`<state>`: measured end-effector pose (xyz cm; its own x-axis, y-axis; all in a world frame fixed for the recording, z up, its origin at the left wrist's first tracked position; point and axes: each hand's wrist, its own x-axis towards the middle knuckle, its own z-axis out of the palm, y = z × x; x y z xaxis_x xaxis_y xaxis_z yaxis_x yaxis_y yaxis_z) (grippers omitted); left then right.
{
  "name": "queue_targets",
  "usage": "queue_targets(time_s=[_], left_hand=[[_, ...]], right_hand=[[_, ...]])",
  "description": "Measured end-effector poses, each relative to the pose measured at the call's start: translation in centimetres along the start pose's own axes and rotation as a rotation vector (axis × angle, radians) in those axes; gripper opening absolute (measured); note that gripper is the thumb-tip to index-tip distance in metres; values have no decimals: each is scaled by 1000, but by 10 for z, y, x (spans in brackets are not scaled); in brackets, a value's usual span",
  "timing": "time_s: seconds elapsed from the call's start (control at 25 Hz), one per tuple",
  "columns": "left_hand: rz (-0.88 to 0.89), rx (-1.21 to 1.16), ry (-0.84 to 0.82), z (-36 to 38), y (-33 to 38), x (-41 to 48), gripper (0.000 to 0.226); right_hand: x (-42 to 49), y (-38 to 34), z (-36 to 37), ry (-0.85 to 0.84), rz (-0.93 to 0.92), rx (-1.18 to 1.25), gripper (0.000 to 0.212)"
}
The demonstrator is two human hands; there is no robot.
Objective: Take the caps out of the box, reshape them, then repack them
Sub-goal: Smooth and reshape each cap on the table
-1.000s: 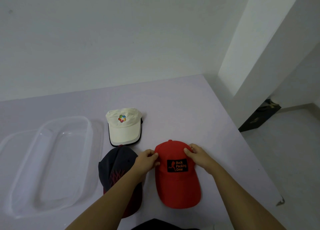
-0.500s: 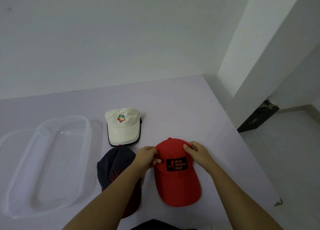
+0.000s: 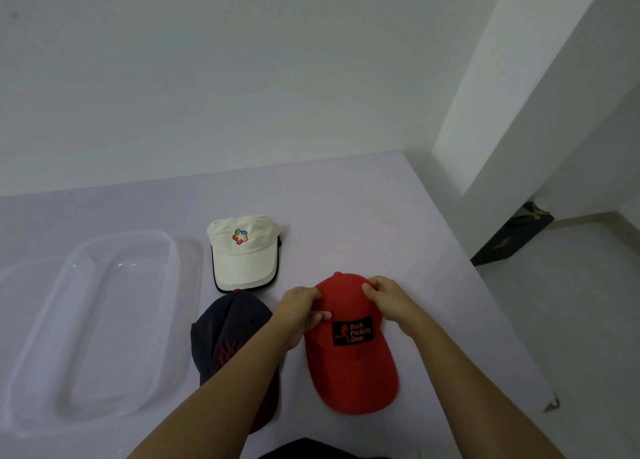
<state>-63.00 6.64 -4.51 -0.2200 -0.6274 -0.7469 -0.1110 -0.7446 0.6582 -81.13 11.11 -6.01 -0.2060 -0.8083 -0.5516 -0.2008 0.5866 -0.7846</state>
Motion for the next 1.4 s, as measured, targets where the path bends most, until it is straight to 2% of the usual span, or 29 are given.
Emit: queue_targets(time_s=[0.16, 0.28, 0.36, 0.48, 0.56, 0.64, 0.72, 0.8, 0.84, 0.96, 1.08, 1.2, 1.32, 1.4], left_hand=[[-10, -63, -133, 5, 0, -5, 22], [-19, -20, -140, 5, -2, -3, 21], [13, 85, -125, 3, -1, -2, 23], [111, 279, -34, 3, 0, 1, 28], [178, 352, 50, 3, 2, 4, 29], [210, 401, 87, 0, 4, 8, 24], [212, 457, 85, -7, 4, 11, 18], [234, 518, 104, -13, 2, 14, 17], [256, 555, 112, -15, 1, 16, 16], [319, 707, 107, -14, 1, 16, 15], [373, 755, 124, -18, 9, 10, 23], [469, 698, 155, -32, 24, -2, 35], [527, 632, 270, -64, 41, -13, 35], [525, 615, 364, -94, 50, -20, 34]], right_hand=[[-2, -2, 4, -92, 4, 95, 32], [-3, 1, 4, -121, -2, 105, 26], [-3, 1, 5, -111, -22, 14, 29], [-1, -1, 5, 83, -125, -300, 44], [1, 0, 2, 231, -164, -411, 48], [2, 4, -6, 245, -174, -308, 46], [-1, 10, -14, 144, -138, -187, 41], [-2, 18, -20, 87, -173, -264, 32], [-1, 22, -21, 101, -200, -323, 30], [8, 31, -21, 189, -260, -380, 44], [9, 28, -24, 237, -220, -359, 21], [4, 20, -25, 364, -175, -322, 28], [-3, -1, 4, 531, -306, -277, 16], [-8, -22, 38, 511, -438, -217, 12]])
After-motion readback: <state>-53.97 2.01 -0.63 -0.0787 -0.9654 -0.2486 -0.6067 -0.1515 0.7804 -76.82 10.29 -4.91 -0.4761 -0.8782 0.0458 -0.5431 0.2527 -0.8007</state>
